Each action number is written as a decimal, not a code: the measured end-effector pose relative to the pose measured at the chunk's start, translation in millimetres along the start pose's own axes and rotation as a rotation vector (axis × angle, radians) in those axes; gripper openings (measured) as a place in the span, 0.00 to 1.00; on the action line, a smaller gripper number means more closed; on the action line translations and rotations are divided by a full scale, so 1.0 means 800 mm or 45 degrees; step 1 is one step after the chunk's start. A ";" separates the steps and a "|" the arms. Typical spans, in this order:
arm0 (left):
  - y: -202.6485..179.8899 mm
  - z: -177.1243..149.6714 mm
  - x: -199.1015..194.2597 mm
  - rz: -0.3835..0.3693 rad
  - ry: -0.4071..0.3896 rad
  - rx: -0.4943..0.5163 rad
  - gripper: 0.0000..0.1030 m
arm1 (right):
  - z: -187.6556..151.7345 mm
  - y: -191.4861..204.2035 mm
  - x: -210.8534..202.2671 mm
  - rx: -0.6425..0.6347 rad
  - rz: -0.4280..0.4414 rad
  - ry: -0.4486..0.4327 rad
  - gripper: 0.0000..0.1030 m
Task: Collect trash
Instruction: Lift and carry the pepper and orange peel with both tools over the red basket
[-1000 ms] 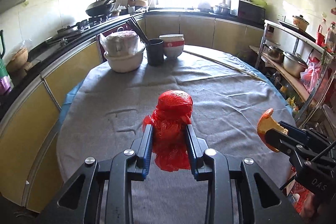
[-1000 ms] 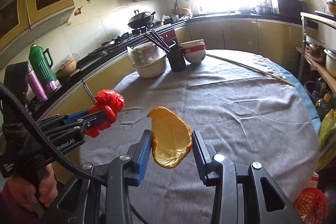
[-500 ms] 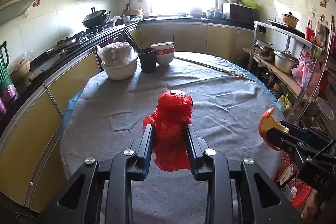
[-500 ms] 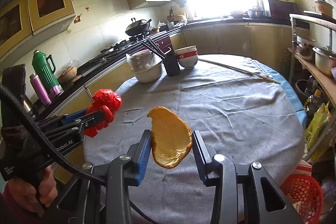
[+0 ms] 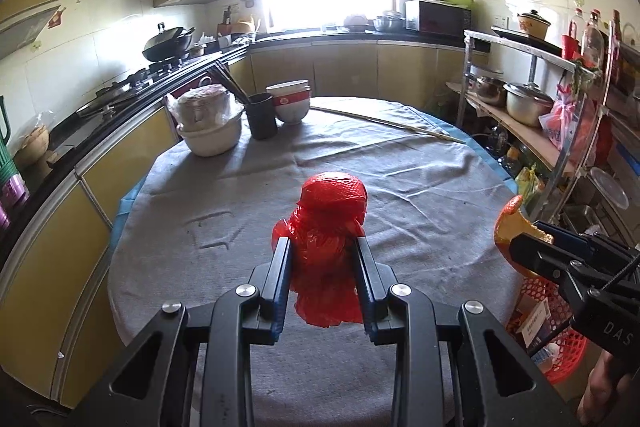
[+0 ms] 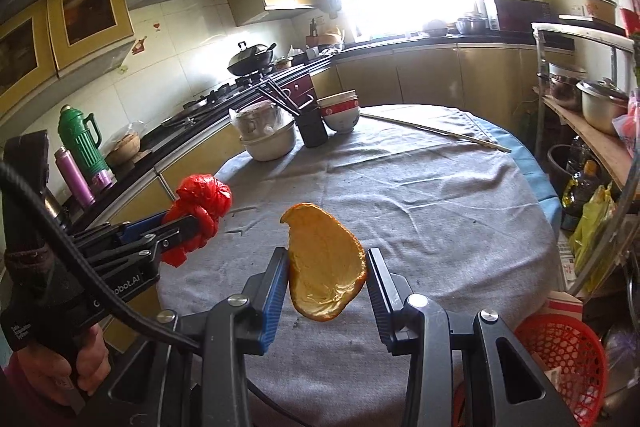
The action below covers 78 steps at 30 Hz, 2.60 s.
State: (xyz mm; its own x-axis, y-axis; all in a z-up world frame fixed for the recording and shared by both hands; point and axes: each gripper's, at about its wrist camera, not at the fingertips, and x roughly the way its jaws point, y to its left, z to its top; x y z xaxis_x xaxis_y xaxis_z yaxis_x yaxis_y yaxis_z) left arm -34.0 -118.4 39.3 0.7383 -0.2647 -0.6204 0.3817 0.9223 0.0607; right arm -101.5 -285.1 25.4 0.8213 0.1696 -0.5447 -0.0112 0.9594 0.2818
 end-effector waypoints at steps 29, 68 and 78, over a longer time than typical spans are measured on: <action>-0.103 -0.004 -0.022 -0.087 -0.017 0.198 0.31 | -0.036 -0.086 -0.072 0.182 -0.066 -0.045 0.40; -0.225 -0.043 -0.007 -0.407 0.066 0.396 0.31 | -0.091 -0.190 -0.122 0.395 -0.244 -0.037 0.41; -0.258 -0.048 -0.015 -0.430 0.051 0.476 0.31 | -0.102 -0.207 -0.136 0.435 -0.265 -0.054 0.41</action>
State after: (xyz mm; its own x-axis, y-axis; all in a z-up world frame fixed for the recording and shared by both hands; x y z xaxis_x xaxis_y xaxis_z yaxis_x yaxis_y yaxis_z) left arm -142.7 -295.2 4.3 0.5201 -0.5129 -0.6830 0.7740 0.6211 0.1231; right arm -235.5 -443.8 -26.6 0.8089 -0.0371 -0.5867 0.3423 0.8411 0.4188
